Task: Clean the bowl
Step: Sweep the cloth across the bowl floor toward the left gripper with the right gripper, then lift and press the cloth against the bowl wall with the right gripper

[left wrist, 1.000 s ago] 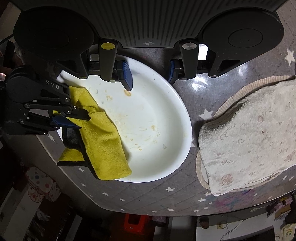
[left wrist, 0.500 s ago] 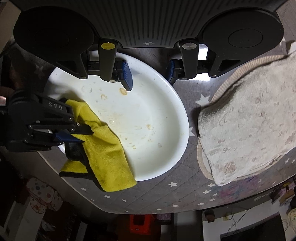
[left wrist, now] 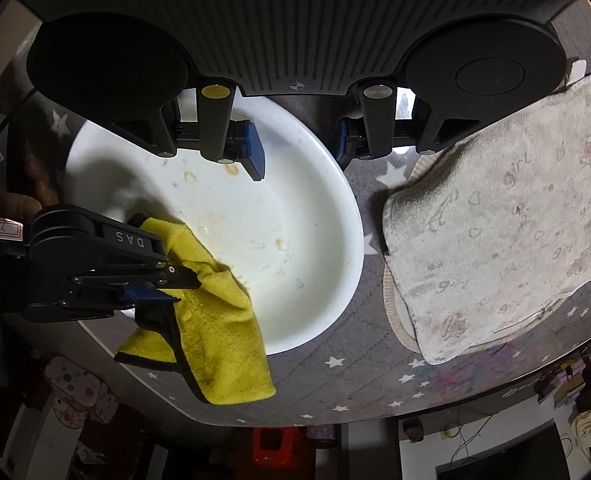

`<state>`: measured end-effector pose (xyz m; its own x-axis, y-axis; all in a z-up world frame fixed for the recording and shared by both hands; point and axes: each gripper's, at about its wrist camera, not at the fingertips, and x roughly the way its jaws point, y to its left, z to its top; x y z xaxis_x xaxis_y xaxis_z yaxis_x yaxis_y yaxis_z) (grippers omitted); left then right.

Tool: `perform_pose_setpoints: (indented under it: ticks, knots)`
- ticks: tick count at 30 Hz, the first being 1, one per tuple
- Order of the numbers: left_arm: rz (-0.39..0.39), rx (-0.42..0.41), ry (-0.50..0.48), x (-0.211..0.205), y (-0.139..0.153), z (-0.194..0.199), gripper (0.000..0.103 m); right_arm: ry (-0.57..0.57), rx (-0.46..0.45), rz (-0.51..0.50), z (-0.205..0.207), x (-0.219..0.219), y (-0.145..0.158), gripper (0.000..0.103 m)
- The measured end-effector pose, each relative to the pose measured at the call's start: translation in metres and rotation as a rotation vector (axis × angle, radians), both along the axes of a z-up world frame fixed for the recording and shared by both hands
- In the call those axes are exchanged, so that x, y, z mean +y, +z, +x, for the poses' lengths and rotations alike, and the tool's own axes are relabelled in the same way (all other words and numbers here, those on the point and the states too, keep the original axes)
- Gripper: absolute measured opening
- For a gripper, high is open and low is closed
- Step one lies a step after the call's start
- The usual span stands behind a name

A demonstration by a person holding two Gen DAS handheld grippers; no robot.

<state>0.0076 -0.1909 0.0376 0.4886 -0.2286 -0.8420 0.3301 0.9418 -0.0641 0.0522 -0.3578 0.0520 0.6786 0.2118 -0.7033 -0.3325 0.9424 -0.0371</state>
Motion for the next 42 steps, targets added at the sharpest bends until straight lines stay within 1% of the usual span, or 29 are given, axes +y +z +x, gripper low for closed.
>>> perform_pose_setpoints:
  ticks: [7, 9, 20, 29, 33, 36, 42]
  knots:
    - [-0.026, 0.007, 0.009, 0.002, 0.001, -0.004, 0.04, 0.001, 0.002, 0.01, 0.001, 0.003, 0.001, 0.022]
    - [-0.026, 0.006, 0.005, 0.001, 0.001, -0.006, 0.041, 0.005, 0.01, 0.021, -0.004, 0.0, 0.001, 0.022]
    - [-0.038, -0.001, 0.005, -0.001, 0.003, -0.017, 0.042, 0.044, 0.02, -0.001, -0.03, 0.0, 0.004, 0.022]
    - [-0.045, -0.005, -0.002, -0.001, 0.002, -0.02, 0.042, 0.087, 0.062, -0.002, -0.045, 0.001, 0.009, 0.022]
    - [-0.042, -0.009, -0.009, -0.001, 0.001, -0.02, 0.043, 0.104, 0.071, -0.001, -0.048, 0.004, 0.01, 0.022]
    - [-0.041, -0.009, -0.01, -0.003, 0.0, -0.02, 0.044, 0.104, 0.072, 0.022, -0.046, 0.006, 0.009, 0.022]
    - [-0.043, -0.007, -0.01, -0.003, 0.0, -0.02, 0.044, 0.114, 0.053, 0.031, -0.04, 0.011, 0.008, 0.022]
